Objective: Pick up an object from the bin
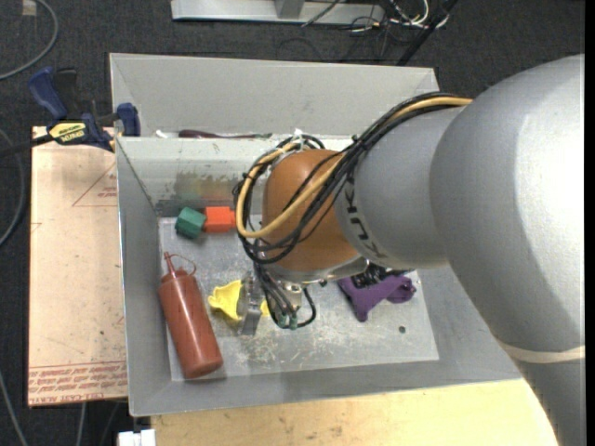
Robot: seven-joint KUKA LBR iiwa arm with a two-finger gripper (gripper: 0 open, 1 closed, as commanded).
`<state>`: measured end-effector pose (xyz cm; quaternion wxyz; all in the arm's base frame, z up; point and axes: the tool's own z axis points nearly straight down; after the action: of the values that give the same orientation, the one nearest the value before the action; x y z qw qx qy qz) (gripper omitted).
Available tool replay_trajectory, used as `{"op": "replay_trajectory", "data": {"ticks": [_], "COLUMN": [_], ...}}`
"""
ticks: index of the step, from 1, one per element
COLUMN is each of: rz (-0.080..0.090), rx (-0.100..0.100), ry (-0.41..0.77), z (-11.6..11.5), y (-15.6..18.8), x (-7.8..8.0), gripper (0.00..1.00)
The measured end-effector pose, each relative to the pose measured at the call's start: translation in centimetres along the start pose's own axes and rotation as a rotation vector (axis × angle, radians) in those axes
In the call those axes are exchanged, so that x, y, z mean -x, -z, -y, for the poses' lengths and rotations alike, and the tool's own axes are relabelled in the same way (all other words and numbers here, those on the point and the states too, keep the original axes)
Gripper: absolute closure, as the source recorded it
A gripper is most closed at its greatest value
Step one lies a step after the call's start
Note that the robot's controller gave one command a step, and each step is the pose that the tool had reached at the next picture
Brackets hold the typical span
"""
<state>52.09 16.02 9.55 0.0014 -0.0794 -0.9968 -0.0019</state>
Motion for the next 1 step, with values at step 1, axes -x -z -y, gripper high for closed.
{"op": "replay_trajectory", "data": {"ticks": [1], "rz": [0.010], "rx": [0.005], "ry": [0.000], "z": [-0.14], "y": [1.39], "x": [0.28], "gripper": [1.00]}}
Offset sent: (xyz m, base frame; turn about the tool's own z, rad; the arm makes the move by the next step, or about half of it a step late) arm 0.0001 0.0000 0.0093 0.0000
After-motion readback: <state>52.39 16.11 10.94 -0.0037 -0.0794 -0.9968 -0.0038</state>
